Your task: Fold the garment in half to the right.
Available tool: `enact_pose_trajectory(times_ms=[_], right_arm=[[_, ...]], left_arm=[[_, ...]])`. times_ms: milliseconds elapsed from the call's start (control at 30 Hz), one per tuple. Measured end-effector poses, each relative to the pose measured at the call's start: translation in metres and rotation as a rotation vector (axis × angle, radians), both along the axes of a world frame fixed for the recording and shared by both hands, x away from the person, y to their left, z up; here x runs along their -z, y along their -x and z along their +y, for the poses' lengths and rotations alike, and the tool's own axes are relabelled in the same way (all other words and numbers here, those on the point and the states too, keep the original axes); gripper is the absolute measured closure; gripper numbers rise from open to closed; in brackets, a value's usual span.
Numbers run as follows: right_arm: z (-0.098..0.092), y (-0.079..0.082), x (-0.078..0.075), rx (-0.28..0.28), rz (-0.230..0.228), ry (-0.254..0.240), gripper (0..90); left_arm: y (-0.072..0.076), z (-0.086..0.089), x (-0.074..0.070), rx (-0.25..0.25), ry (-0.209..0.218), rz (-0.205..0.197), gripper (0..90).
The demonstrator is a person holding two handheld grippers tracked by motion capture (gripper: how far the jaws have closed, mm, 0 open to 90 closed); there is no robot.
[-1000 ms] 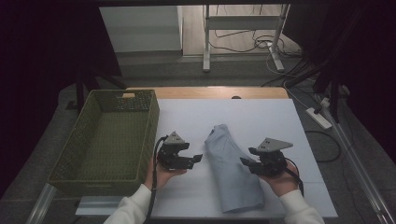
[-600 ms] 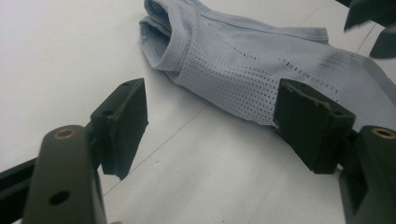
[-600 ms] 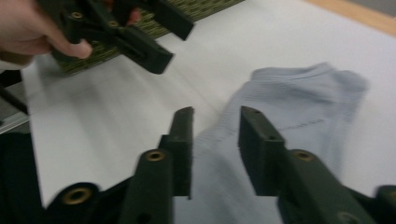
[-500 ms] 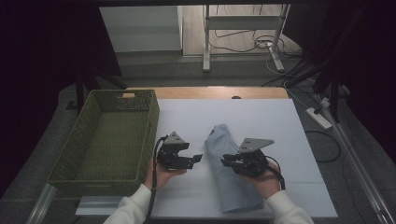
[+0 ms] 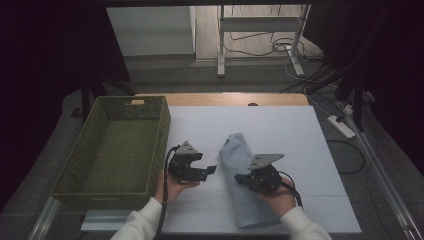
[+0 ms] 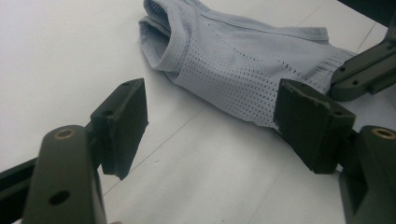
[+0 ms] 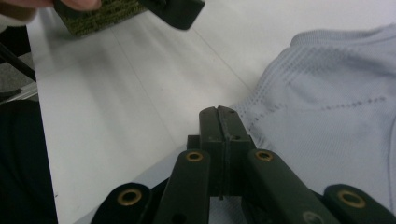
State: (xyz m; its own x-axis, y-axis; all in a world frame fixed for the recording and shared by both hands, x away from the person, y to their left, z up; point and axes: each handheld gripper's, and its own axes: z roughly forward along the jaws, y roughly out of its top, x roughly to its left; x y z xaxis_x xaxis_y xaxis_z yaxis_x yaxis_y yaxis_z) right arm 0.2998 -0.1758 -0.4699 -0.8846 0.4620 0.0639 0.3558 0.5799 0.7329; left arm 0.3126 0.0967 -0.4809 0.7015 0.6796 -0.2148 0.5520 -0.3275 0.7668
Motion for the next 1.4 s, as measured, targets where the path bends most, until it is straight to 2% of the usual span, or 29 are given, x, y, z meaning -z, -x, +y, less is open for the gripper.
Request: enact_pose_trajectory(times_ms=[200, 567, 800, 1100, 1400], right_arm=[[-0.001, 0.000, 0.011, -0.001, 0.019, 0.025, 89.4], [-0.001, -0.001, 0.034, -0.011, 0.058, 0.103, 89.4], [-0.002, 0.000, 0.041, 0.000, 0.056, 0.086, 89.5], [-0.003, 0.002, 0.039, -0.013, 0.033, 0.093, 89.5], [-0.002, 0.001, 0.043, -0.003, 0.039, 0.078, 89.6]], left_arm=[[0.000, 0.000, 0.000, 0.000, -0.001, 0.000, 26.9], [0.000, 0.001, 0.000, 0.001, -0.004, 0.000, 26.8], [0.000, 0.001, 0.001, 0.000, -0.007, 0.005, 26.8], [0.000, 0.001, 0.001, -0.003, -0.004, 0.004, 26.8], [0.000, 0.000, 0.001, 0.001, -0.008, 0.004, 26.7]])
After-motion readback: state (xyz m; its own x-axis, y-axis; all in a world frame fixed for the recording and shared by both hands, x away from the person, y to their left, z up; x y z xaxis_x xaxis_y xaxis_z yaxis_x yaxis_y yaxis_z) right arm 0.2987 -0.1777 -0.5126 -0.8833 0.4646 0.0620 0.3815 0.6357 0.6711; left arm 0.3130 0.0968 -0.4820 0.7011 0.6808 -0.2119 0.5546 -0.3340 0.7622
